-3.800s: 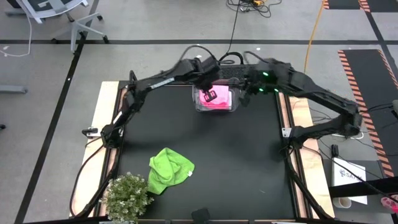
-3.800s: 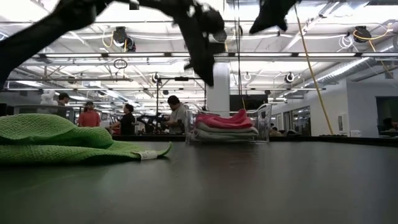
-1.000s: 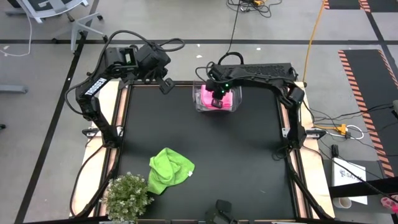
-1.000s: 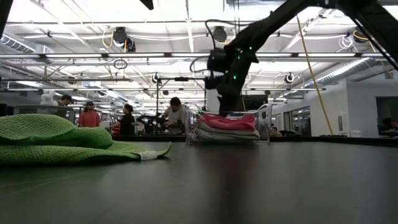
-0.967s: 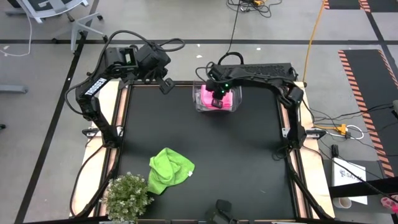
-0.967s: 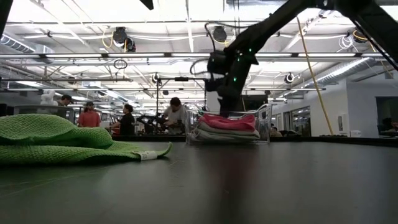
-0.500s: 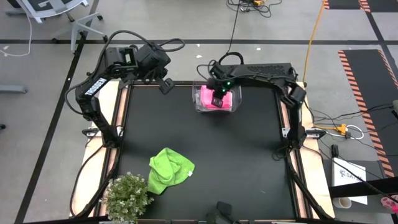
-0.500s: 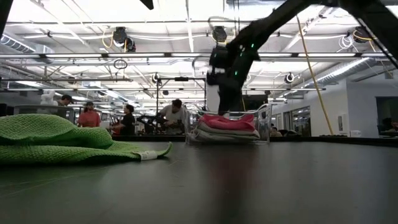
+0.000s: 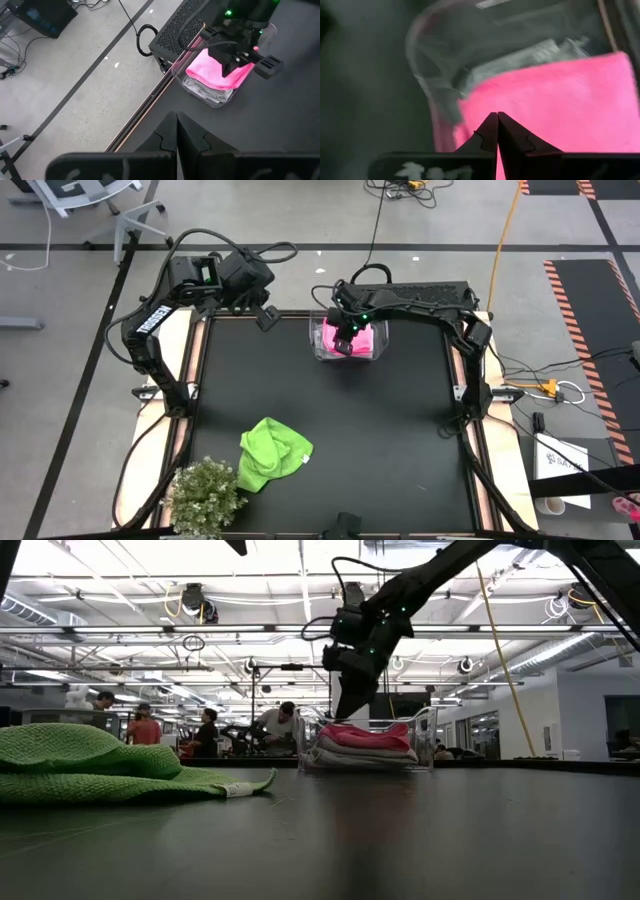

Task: Fold microfiber towels
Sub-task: Stack the folded pink microfiber cloth on top of the gray microfiber cloth in the transparent bin

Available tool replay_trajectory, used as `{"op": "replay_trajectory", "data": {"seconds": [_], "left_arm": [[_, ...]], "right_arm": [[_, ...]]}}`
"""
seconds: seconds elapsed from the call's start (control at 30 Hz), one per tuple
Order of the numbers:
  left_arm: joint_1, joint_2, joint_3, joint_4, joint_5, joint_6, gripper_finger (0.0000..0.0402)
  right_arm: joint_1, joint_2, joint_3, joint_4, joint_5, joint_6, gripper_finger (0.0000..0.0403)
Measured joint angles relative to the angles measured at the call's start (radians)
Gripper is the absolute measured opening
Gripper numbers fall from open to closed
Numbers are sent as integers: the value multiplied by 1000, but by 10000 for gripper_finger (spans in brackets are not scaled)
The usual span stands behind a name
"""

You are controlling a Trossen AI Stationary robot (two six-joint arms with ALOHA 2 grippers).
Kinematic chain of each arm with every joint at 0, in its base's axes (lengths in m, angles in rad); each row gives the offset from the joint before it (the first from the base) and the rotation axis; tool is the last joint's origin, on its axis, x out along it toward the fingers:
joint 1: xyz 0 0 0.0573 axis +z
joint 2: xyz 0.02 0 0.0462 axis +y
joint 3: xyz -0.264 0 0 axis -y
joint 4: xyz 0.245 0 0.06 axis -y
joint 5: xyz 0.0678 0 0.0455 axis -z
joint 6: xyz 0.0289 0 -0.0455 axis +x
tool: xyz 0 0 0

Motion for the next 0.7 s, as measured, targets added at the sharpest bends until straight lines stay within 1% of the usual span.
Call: {"op": "replay_trajectory", "data": {"seconds": [0.3,0.53,0.63,0.7], "left_arm": [[0,0,0,0,-8,0,3],[0,0,0,0,-9,0,3],[0,0,0,0,-9,0,3],[0,0,0,0,-9,0,3]], "right_arm": [[48,22,0,5,-2,10,0],[53,54,0,35,-1,23,0],[50,51,0,42,7,18,0],[45,24,0,25,26,23,0]]}}
